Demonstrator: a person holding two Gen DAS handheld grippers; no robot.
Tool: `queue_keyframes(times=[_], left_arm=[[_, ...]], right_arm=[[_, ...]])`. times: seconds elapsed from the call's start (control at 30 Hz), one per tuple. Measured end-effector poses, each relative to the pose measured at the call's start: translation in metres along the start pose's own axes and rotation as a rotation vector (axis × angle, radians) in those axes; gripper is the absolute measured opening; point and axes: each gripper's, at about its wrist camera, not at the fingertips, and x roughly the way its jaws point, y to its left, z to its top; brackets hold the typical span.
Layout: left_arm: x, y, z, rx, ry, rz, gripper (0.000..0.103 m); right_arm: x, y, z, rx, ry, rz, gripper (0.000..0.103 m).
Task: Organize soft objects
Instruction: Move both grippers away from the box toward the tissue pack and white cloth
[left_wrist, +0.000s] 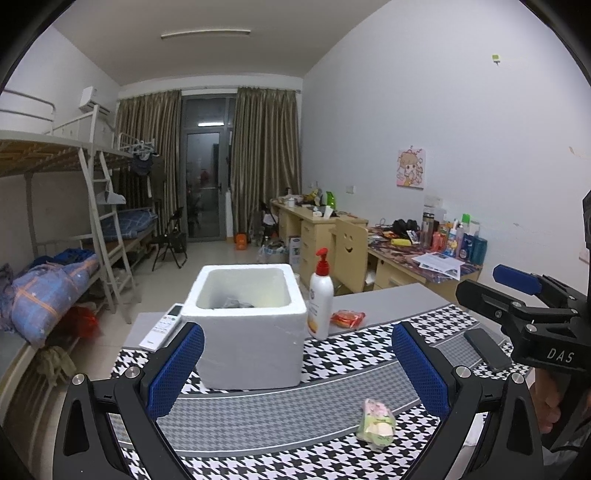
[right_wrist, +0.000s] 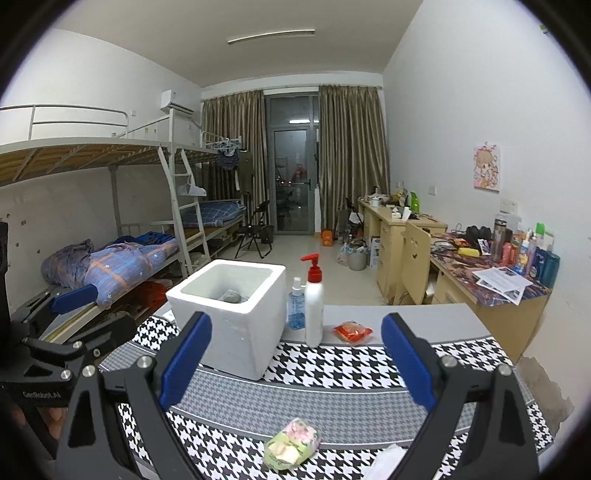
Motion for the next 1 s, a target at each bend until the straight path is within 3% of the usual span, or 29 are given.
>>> queue_keyframes(times=[0.6, 1.0], left_arm=[[0.009, -0.027, -0.025, 0.020, 0.033, -0.112, 0.102], [0.017, -0.042, -0.038, 0.027, 0.070, -0.150, 0.102]], right_arm=[[-0.025, -0.021, -0.031, 0.008, 0.000, -0.102, 0.096], [-0.037, -0.041, -0.054, 0.051, 0.021, -0.126, 0.096]])
